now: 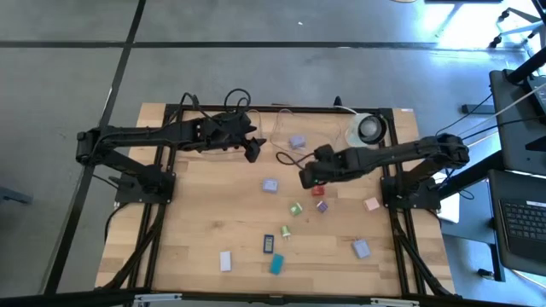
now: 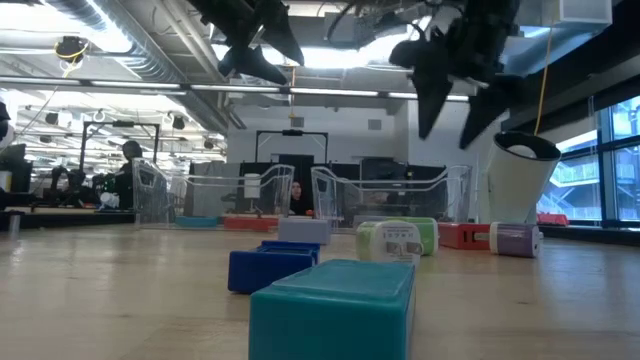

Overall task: Pick & Place Office items
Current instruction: Put the red charger adapter into the right transparent bin

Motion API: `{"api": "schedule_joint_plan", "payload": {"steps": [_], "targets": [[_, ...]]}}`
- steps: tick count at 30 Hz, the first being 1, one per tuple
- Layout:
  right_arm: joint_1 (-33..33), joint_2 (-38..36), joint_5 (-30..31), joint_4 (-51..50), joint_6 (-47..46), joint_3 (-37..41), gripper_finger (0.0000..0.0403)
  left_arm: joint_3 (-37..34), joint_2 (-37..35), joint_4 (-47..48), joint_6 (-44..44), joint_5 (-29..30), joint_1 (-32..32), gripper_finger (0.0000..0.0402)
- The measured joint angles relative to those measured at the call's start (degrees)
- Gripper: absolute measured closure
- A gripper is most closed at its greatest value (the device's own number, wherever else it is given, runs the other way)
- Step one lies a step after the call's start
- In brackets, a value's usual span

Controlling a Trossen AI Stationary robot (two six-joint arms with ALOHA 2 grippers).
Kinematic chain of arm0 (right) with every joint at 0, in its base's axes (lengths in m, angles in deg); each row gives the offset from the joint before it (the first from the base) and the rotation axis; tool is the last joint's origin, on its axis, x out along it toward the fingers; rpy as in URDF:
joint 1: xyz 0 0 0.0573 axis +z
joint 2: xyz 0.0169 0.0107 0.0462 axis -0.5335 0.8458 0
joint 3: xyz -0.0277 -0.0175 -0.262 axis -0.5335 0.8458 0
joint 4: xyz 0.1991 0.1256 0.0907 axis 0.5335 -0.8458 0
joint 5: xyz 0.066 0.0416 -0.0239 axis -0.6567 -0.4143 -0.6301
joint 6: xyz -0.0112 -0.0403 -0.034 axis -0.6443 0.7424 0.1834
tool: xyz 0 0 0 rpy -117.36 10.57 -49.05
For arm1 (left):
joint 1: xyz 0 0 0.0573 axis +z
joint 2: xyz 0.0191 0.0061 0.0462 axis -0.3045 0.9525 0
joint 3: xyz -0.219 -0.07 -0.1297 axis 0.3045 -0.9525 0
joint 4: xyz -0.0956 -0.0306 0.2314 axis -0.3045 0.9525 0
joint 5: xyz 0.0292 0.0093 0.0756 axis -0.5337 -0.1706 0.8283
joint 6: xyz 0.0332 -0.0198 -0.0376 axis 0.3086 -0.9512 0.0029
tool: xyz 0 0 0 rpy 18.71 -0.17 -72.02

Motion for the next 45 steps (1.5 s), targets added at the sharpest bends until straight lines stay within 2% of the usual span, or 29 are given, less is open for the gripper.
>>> {"api": "schedule_joint_plan", "payload": {"steps": [3, 7, 10, 14, 24, 31, 36, 45], "targets": [[0.7, 0.3, -0.7, 0.8, -5.1, 3.7, 0.0070, 0.0, 0.0, -0.1, -0.9, 0.0, -0.3, 0.0123], [0.4, 0.6, -2.2, 9.1, -8.7, 10.3, 0.0055, 0.0, 0.0, -0.4, -1.3, 0.0, -0.4, 0.0123], [0.3, 0.6, -2.0, 18.9, -9.8, 15.4, 0.0053, 0.0, 0.0, -0.5, -1.4, 0.0, -0.3, 0.0123], [-0.5, 0.6, 0.4, 23.1, -13.5, 20.0, 0.0058, 0.0, 0.0, -0.8, -1.3, 0.0, -0.3, 0.0123], [-0.9, 4.5, -0.5, 31.5, -11.7, 22.4, 0.0071, 0.0, 0.0, -0.8, -1.2, 0.0, -0.3, 0.0123], [-0.8, 7.6, -1.2, 30.9, -11.2, 21.9, 0.0074, 0.0, 0.0, -0.8, -0.1, 0.0, -0.3, 0.0123], [-1.0, 8.0, -1.9, 27.7, -7.8, 19.2, 0.0098, 0.0, 0.0, -0.8, 0.8, 0.0, -0.3, 0.0123], [-1.1, 8.0, -2.6, 26.9, -5.2, 17.5, 0.0194, 0.0, 0.0, -0.8, 2.5, 0.6, -0.3, 0.0123]]}}
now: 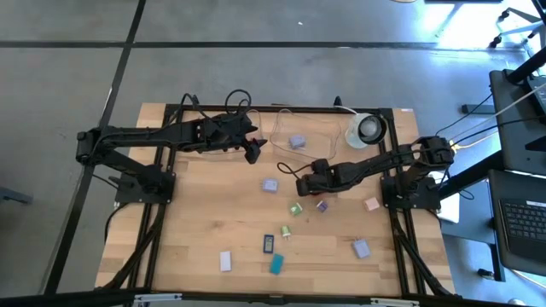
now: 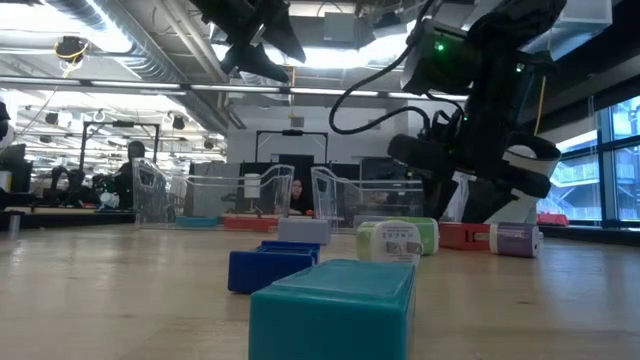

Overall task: Pick & Place Office items
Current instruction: Put the red charger adapter into the right transparent bin

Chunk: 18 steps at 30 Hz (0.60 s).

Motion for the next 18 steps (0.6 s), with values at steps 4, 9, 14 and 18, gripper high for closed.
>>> {"api": "schedule_joint_plan", "payload": {"steps": [4, 9, 14, 18], "targets": [[0.0, 0.0, -0.2, -0.2, 0.0, 0.0, 0.0194, 0.0, 0.0, 0.0, 0.7, 0.0, 0.0, 0.0123], [0.1, -1.5, -1.6, -0.5, 0.2, -0.1, 0.0187, 0.0, 0.0, 0.0, 1.0, 0.0, 0.0, 0.0123], [0.1, -5.6, -0.7, -0.8, 4.4, -3.1, 0.0181, 0.0, 0.0, 0.0, 1.9, 0.0, 0.0, 0.0123], [0.0, -9.6, 3.9, -0.8, 11.0, -7.2, 0.0189, 0.0, 0.0, 0.0, 1.9, 0.0, 0.0, 0.0123]]}}
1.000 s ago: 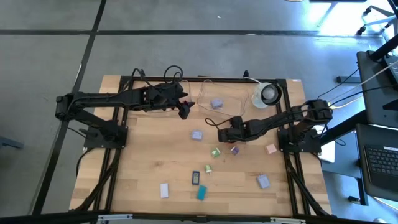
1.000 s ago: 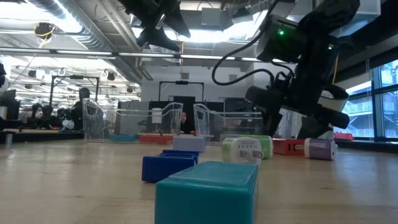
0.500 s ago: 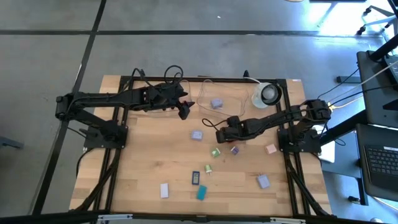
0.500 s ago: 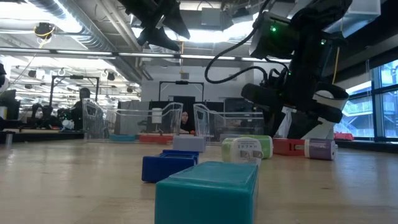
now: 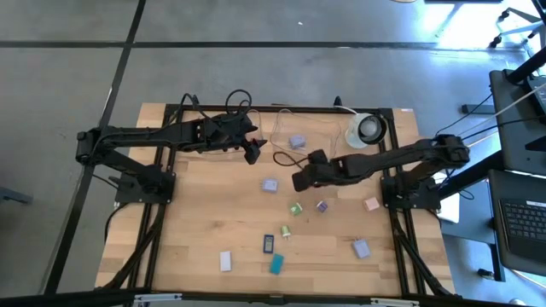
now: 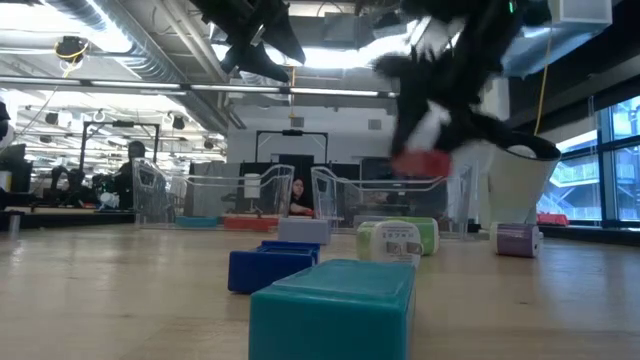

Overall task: Pick & Place Office items
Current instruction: Put the red charger adapter into the right transparent bin

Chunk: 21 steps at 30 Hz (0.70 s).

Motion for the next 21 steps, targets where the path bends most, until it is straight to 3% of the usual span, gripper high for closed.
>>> {"api": "schedule_joint_plan", "payload": {"steps": [13, 21], "targets": [[-1.3, -12.1, 19.1, 1.4, 23.1, -12.3, 0.0186, 0.0, 0.0, 0.0, -0.8, 0.0, 0.0, 0.0123], [-1.3, -14.4, 21.4, 10.6, 39.4, -16.3, 0.0183, 0.0, 0.0, 0.0, -1.1, 0.4, 0.0, 0.0123]]}}
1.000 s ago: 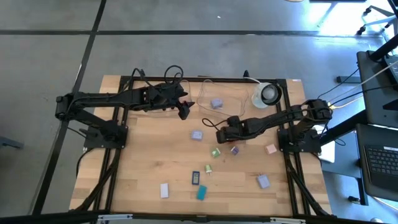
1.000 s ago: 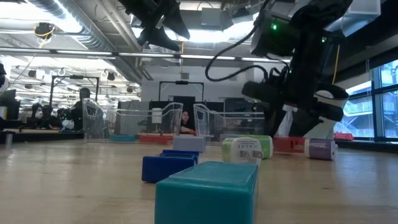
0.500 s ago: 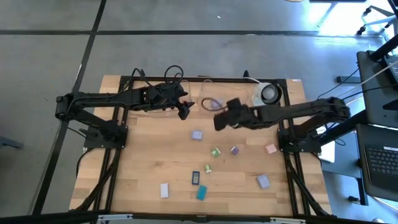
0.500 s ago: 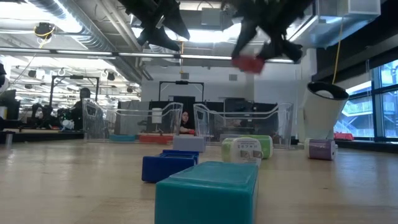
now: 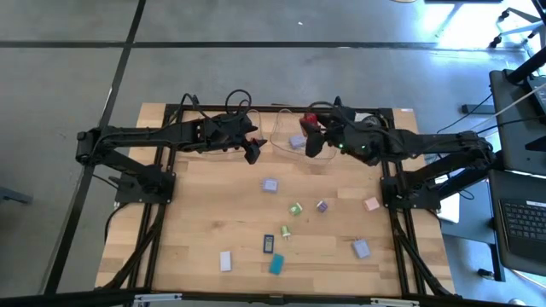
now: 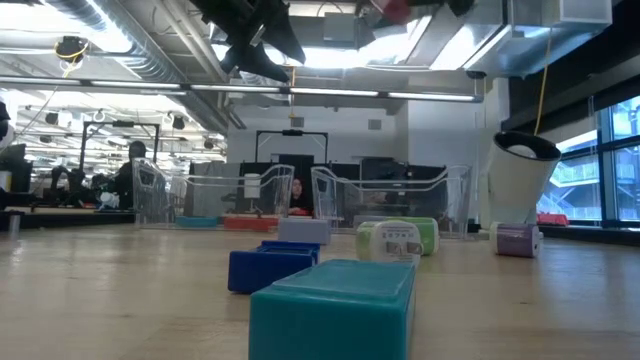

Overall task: Pick & Place Office items
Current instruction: Put the red charger adapter into the right transparent bin

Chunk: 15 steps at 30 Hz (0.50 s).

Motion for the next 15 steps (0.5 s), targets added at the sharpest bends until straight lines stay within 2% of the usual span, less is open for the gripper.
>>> {"api": "schedule_joint_plan", "payload": {"steps": [7, 15], "targets": [[-1.4, 0.0, -0.8, 0.4, 3.6, 0.0, 0.0182, 0.0, 0.0, 0.0, 0.0, 1.2, 0.0, 0.0123], [-5.1, 0.5, -0.8, -7.0, -0.9, 0.6, 0.0181, 0.0, 0.0, -0.1, 0.0, 4.2, 0.0, 0.0123]]}}
